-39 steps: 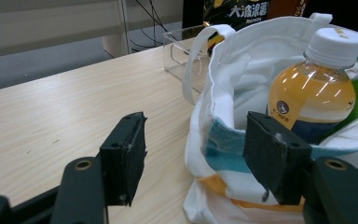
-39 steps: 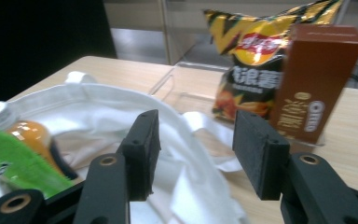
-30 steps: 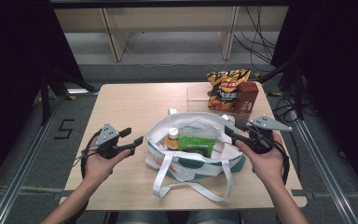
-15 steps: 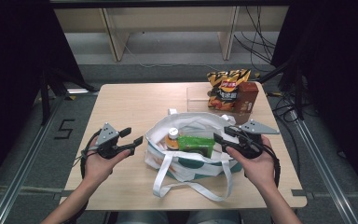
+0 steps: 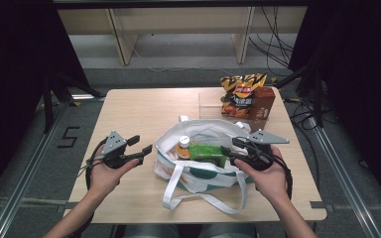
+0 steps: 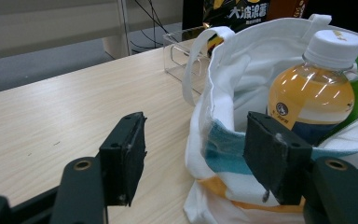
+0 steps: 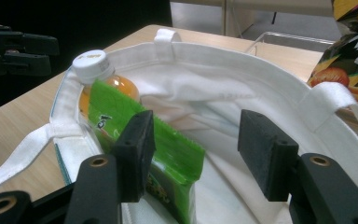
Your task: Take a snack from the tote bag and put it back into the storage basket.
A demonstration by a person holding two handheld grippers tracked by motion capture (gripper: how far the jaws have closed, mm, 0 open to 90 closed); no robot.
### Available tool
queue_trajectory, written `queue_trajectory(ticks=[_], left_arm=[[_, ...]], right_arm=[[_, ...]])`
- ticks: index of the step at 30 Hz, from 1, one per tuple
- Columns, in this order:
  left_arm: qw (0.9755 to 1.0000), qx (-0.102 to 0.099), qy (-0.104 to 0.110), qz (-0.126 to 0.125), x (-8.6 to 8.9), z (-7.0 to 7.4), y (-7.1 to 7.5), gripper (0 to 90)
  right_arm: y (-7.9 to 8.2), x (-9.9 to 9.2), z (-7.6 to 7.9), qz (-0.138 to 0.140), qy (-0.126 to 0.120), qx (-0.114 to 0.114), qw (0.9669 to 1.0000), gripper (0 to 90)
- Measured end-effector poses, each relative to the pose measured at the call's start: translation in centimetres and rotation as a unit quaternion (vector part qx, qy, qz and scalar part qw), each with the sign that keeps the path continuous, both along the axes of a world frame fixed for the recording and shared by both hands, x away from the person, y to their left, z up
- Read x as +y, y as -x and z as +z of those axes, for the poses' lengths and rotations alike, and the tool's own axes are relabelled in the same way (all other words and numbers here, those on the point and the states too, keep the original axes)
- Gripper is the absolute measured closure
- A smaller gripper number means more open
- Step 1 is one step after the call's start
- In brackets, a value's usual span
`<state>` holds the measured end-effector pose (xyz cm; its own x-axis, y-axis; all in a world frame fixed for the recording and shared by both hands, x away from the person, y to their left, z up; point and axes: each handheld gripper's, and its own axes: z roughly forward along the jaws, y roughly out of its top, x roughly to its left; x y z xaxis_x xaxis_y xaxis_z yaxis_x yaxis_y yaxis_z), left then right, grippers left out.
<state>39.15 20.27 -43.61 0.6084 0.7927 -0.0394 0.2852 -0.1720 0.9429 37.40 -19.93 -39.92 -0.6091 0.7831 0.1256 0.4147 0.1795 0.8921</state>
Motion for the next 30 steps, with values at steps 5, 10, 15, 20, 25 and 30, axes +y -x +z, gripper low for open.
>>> queue_trajectory(ticks=[5,10,15,20,25,30], left_arm=[[1.0000,0.001,0.000,0.000,0.0,0.0,0.0,38.2],[1.0000,0.000,0.000,0.000,0.0,0.0,0.0,38.2],[1.0000,0.000,0.000,-0.001,0.0,0.0,0.0,38.1],[1.0000,0.001,0.000,-0.001,-0.1,0.0,0.0,38.1],[1.0000,0.001,0.000,-0.001,-0.1,0.0,0.0,38.1],[1.0000,0.002,0.001,-0.001,-0.1,0.0,0.0,38.1]], right_arm=[[0.0,0.4,-0.3,0.002,0.000,0.014,0.9999,46.0],[-0.1,0.8,-0.8,0.004,-0.005,0.016,0.9999,45.3],[-0.2,1.1,-1.0,0.007,0.000,0.022,0.9997,45.0],[-0.4,1.2,-1.1,0.005,-0.006,0.031,0.9995,43.1],[-0.5,1.2,-1.2,0.016,0.003,0.028,0.9995,43.4],[-0.6,1.4,-1.5,0.023,0.017,0.024,0.9993,46.3]])
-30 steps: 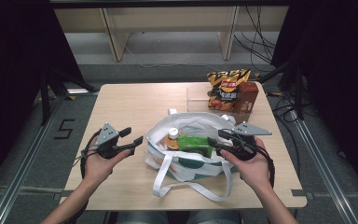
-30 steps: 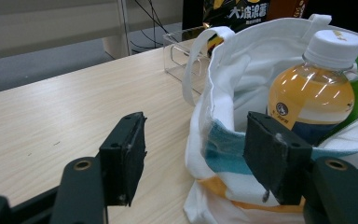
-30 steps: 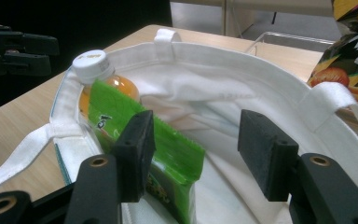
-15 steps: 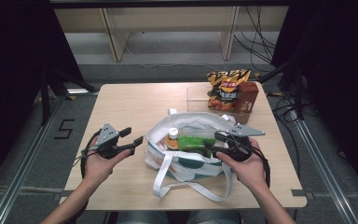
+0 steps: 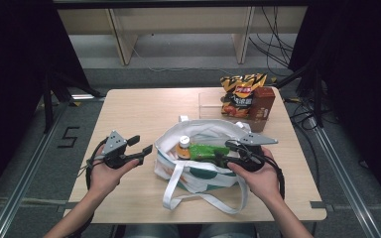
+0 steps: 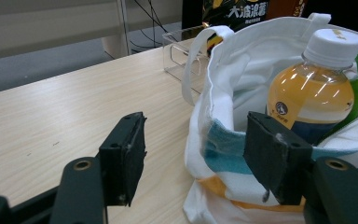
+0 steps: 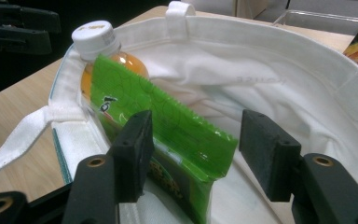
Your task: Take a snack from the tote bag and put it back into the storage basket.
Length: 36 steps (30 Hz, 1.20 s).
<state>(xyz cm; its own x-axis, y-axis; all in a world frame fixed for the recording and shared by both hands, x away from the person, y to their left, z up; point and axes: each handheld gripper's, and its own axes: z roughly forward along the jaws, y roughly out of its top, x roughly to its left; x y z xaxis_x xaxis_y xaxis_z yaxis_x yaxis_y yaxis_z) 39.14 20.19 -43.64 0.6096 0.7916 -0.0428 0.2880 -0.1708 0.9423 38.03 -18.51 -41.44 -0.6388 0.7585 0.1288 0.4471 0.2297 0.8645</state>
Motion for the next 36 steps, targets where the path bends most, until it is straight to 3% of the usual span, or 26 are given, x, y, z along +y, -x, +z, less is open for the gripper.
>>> queue_trajectory(ticks=[3,4,6,7,8,9,12,17,29,33,35,36], left_arm=[[1.0000,0.001,-0.002,0.000,-0.06,-0.05,-0.02,38.1],[1.0000,0.001,-0.001,-0.001,-0.08,-0.08,-0.04,38.1],[1.0000,0.002,-0.001,-0.002,-0.12,-0.10,-0.05,38.1],[1.0000,0.002,-0.002,-0.003,-0.12,-0.10,-0.07,38.1],[1.0000,0.002,-0.001,-0.003,-0.12,-0.09,-0.07,38.1],[1.0000,0.002,-0.001,-0.002,-0.10,-0.09,-0.08,38.1],[1.0000,0.002,-0.001,-0.002,-0.04,-0.10,-0.09,38.1],[1.0000,0.002,-0.002,-0.003,-0.03,-0.12,-0.18,38.1],[1.0000,0.001,0.000,-0.001,0.03,-0.03,-0.15,38.1],[1.0000,0.000,0.003,-0.001,0.09,-0.02,-0.19,38.1],[1.0000,-0.001,0.003,-0.002,0.10,-0.06,-0.23,38.1],[1.0000,0.001,-0.001,0.000,0.10,-0.04,-0.17,38.1]], right_arm=[[0.14,0.22,-0.08,0.001,0.000,0.012,0.9999,49.7],[0.04,0.22,-0.15,0.004,0.003,0.000,1.0000,51.1],[-0.03,0.36,-0.33,0.010,-0.001,0.004,0.9999,54.2],[0.22,0.44,-0.24,0.004,0.000,0.015,0.9999,55.8],[0.02,0.43,-0.38,0.007,0.000,0.000,1.0000,57.7],[0.08,0.41,-0.28,0.011,0.001,0.010,0.9999,58.3],[0.01,0.31,-0.35,0.012,0.004,0.001,0.9999,60.8],[0.19,0.36,-0.40,0.005,0.001,0.012,0.9999,64.2],[0.21,0.30,-0.47,0.004,0.014,-0.005,0.9999,72.5],[0.11,0.12,-0.40,0.007,0.035,-0.014,0.9993,77.5],[0.29,0.34,-0.43,0.004,0.031,-0.011,0.9994,79.0],[0.18,0.27,-0.47,0.005,0.038,-0.022,0.9990,79.7]])
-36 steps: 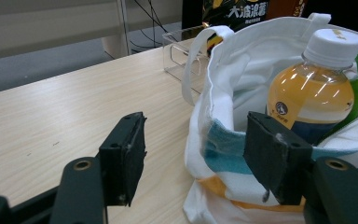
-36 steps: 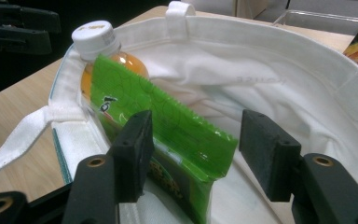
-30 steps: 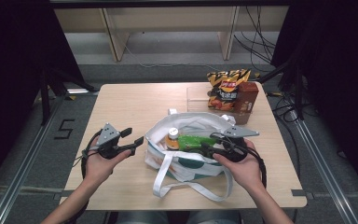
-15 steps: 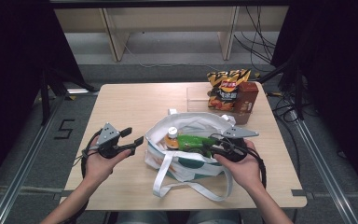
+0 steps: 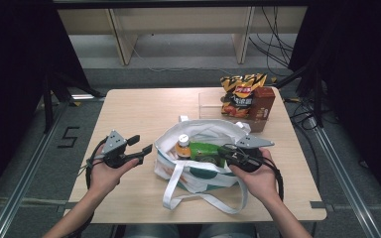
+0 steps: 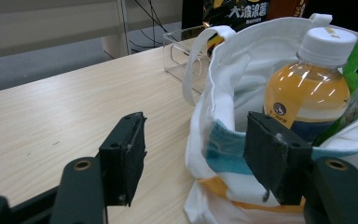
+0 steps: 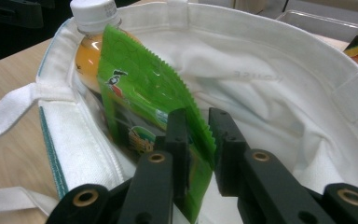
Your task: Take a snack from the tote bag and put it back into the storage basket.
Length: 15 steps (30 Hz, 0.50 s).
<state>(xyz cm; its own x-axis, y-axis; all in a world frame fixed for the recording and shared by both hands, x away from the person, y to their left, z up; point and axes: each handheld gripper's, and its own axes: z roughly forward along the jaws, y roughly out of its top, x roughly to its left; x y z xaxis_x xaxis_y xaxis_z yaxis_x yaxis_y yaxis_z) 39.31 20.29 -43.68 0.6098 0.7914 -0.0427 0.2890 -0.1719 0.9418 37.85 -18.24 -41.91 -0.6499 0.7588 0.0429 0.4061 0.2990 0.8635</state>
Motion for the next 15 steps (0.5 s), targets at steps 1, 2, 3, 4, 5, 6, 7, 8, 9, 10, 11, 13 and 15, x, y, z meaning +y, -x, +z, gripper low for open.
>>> queue_trajectory(ticks=[1,2,3,4,5,6,7,8,9,10,11,13,15], left_arm=[[1.0000,0.000,0.000,-0.001,0.00,0.00,0.01,38.1],[1.0000,0.000,0.000,0.000,0.00,0.00,0.02,38.1],[1.0000,0.000,0.001,-0.001,-0.01,-0.01,0.00,38.1],[1.0000,0.000,0.001,0.000,-0.02,0.00,0.01,38.1],[1.0000,0.000,0.001,0.000,-0.04,-0.01,0.00,38.1],[1.0000,0.001,0.001,0.000,-0.05,-0.03,-0.01,38.1],[1.0000,0.002,0.002,0.000,-0.09,-0.07,-0.01,38.1],[1.0000,0.003,0.002,0.000,-0.11,-0.10,0.00,38.1],[1.0000,0.004,0.002,-0.001,-0.11,-0.14,0.00,38.1],[1.0000,0.004,0.004,-0.004,-0.11,-0.19,-0.05,38.1],[1.0000,0.004,0.003,-0.003,-0.11,-0.20,-0.05,38.1],[1.0000,0.004,0.004,-0.003,-0.11,-0.22,-0.09,38.1],[1.0000,0.004,0.003,-0.002,-0.09,-0.20,-0.08,38.1]], right_arm=[[0.09,0.01,0.06,-0.001,0.004,0.001,1.0000,81.1],[0.38,0.18,0.08,-0.007,0.000,0.003,1.0000,83.1],[0.40,0.20,0.06,-0.008,0.003,-0.005,1.0000,84.5],[0.39,0.04,0.18,-0.006,0.007,-0.009,0.9999,89.1],[0.38,-0.08,0.25,-0.005,0.006,-0.019,0.9998,89.9],[0.41,-0.19,0.35,-0.007,0.009,-0.017,0.9998,90.0],[0.36,-0.25,0.33,-0.009,0.009,-0.015,0.9998,90.0],[0.32,-0.23,0.26,-0.010,0.009,-0.020,0.9997,90.0],[0.38,-0.19,0.25,-0.011,0.007,-0.013,0.9998,90.0],[0.28,-0.24,0.26,-0.009,0.013,-0.022,0.9996,90.0],[0.37,-0.13,0.27,-0.011,0.010,-0.015,0.9998,90.0],[0.39,-0.04,0.32,-0.012,0.015,-0.019,0.9996,90.0],[0.38,-0.05,0.30,-0.011,0.017,-0.021,0.9996,90.0]])
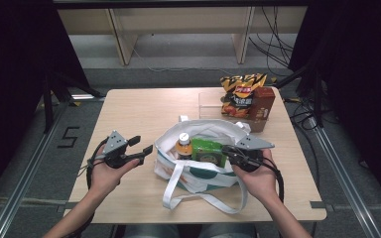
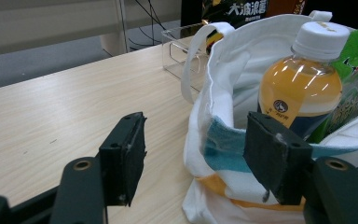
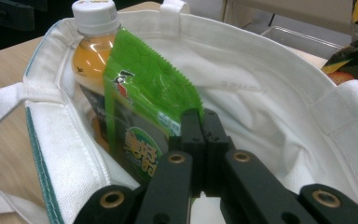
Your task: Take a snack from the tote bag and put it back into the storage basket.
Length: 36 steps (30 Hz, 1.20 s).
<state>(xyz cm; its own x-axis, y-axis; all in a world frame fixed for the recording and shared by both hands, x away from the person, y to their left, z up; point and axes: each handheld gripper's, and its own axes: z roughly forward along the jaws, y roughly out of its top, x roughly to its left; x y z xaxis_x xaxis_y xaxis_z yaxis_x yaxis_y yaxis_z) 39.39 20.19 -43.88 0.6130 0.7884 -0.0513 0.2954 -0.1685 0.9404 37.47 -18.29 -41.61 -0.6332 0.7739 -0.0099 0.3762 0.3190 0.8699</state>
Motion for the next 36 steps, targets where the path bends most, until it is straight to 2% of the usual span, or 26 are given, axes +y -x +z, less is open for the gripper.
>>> queue_trajectory(ticks=[5,7,9,12,13,17,18,22,27,30,31,32,33,36], left_arm=[[1.0000,0.000,-0.002,0.001,0.0,0.0,0.0,38.1],[1.0000,0.001,-0.002,0.001,0.0,0.0,0.0,38.1],[1.0000,0.001,-0.001,0.000,0.0,0.0,0.1,38.1],[1.0000,0.001,-0.001,0.001,0.0,0.0,0.0,38.1],[1.0000,0.001,-0.001,0.002,0.0,0.0,0.0,38.1],[1.0000,0.000,-0.001,0.001,0.1,0.1,0.0,38.1],[1.0000,-0.001,0.000,0.002,0.1,0.1,0.0,38.1],[1.0000,-0.001,0.001,0.003,0.1,0.1,0.0,38.1],[1.0000,0.000,0.002,0.004,0.1,0.1,0.0,38.1],[1.0000,-0.002,0.001,0.004,0.2,0.2,0.0,38.1],[1.0000,-0.003,0.005,0.002,0.2,0.1,0.0,38.1],[1.0000,-0.002,0.005,0.003,0.3,0.2,0.0,38.1],[1.0000,-0.001,0.004,0.006,0.3,0.2,0.0,38.0],[1.0000,-0.003,0.004,0.006,0.3,0.3,0.0,38.0]], right_arm=[[0.1,-0.1,0.1,0.006,0.001,0.000,1.0000,90.0],[0.1,-0.2,0.1,0.009,0.009,-0.014,0.9998,90.0],[0.3,0.1,0.0,0.001,-0.001,-0.010,1.0000,90.0],[0.2,0.0,0.1,0.009,0.009,-0.023,0.9997,90.0],[0.4,0.1,0.3,0.007,0.006,-0.017,0.9998,90.0],[0.5,-0.1,0.7,0.011,0.014,-0.037,0.9992,90.0],[0.6,-0.1,0.8,0.010,0.011,-0.030,0.9994,90.0],[0.7,-0.3,1.2,0.008,0.014,-0.046,0.9988,90.0],[1.0,-0.4,1.4,0.003,0.009,-0.041,0.9991,90.0],[1.0,-0.6,1.6,0.007,0.018,-0.055,0.9983,90.0],[1.1,-0.6,1.7,0.004,0.012,-0.046,0.9989,90.0],[1.0,-0.7,1.8,0.009,0.017,-0.054,0.9983,90.0],[1.0,-0.7,1.8,0.003,0.013,-0.056,0.9983,90.0],[1.2,-0.8,2.0,0.000,0.012,-0.053,0.9985,90.0]])
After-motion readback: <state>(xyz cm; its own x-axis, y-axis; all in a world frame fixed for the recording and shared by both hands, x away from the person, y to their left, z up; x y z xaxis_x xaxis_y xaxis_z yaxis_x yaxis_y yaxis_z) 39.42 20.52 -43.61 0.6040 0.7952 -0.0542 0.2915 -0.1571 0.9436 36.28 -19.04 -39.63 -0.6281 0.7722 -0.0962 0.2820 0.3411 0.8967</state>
